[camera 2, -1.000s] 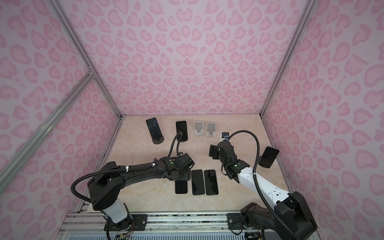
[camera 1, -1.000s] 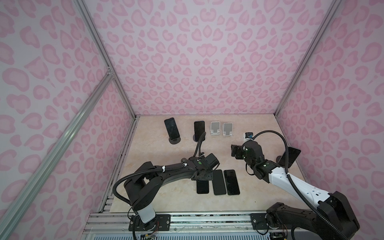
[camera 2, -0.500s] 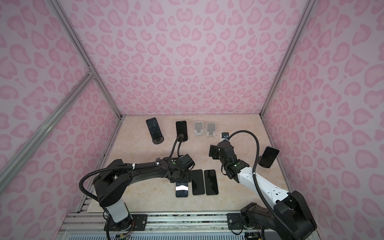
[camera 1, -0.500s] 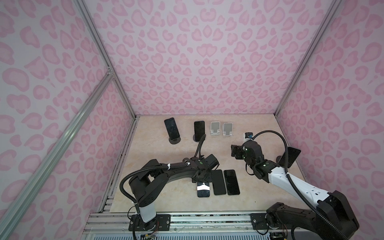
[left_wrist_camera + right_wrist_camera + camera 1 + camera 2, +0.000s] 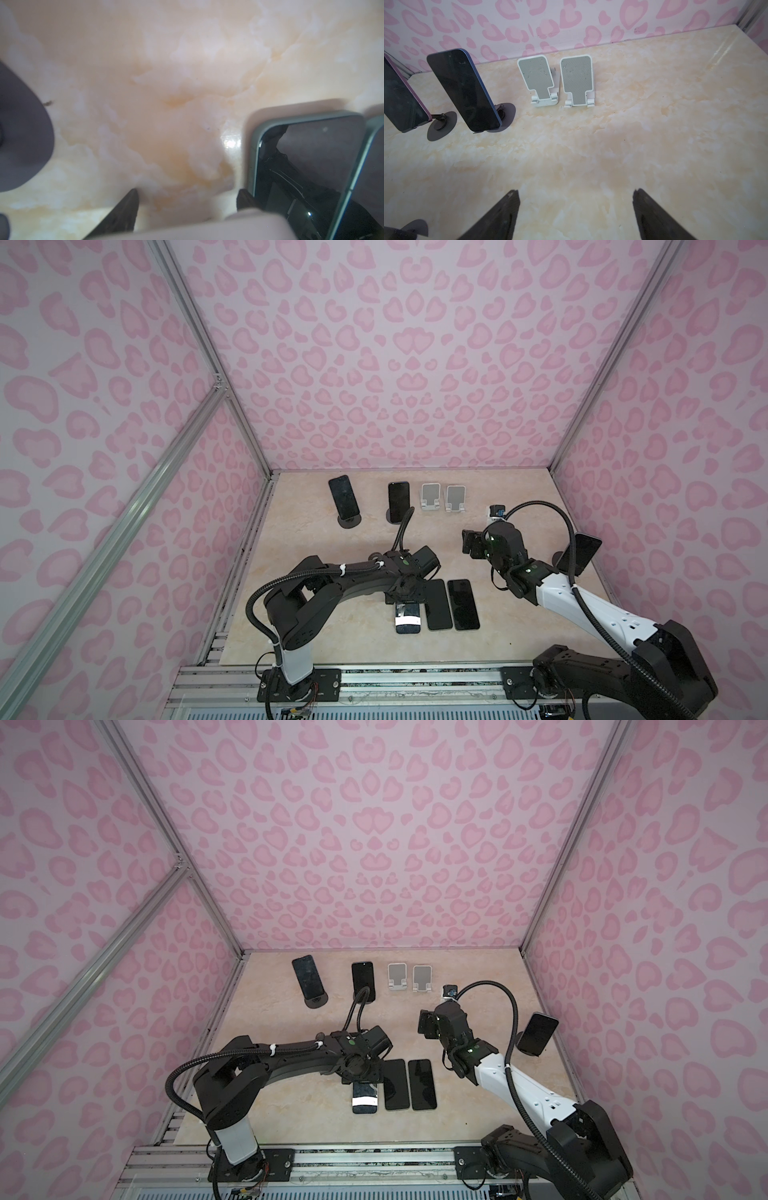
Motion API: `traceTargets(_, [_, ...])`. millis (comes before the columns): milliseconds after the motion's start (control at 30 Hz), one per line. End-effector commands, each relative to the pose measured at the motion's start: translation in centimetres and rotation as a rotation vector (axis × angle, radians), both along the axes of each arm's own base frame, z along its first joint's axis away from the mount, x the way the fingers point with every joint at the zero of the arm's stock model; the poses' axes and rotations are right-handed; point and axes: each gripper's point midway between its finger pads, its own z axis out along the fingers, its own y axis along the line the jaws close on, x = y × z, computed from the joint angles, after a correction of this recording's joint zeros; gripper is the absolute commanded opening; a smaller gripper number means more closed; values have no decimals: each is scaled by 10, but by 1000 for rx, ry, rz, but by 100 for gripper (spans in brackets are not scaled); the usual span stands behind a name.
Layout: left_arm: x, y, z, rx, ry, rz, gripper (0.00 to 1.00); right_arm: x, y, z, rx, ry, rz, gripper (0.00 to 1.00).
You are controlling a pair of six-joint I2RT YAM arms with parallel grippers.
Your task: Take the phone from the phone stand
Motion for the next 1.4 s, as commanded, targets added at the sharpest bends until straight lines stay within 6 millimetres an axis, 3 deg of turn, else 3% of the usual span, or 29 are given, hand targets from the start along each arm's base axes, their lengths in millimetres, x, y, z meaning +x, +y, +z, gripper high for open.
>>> traceTargets(0, [-7, -7, -12, -32, 52, 7, 76, 1, 0, 0, -1, -10, -3, 88])
traceTargets(200, [-11, -6, -19, -29, 82, 28, 81, 1, 0, 0, -2, -9, -3, 87])
traceTargets(500, [-14, -6, -20, -42, 92, 48, 81, 1, 0, -1, 2, -5, -2, 87])
traceTargets(800, [0, -24, 30, -164, 14, 68, 82, 1, 1, -1, 3, -6, 0, 87])
traceTargets(967, [0, -26, 45, -220, -7, 94, 82, 2, 1, -2, 4, -3, 3, 88])
traceTargets(1067, [5, -16, 56, -183, -53, 97, 83, 1, 1, 0, 5, -7, 2, 88])
traceTargets(1200, [22, 4, 89, -168, -184, 105, 83, 1, 1, 0, 7, -9, 4, 88])
traceTargets(1367, [45, 64, 134, 63, -423, 154, 87, 0, 3, 2, 14, -11, 12, 88])
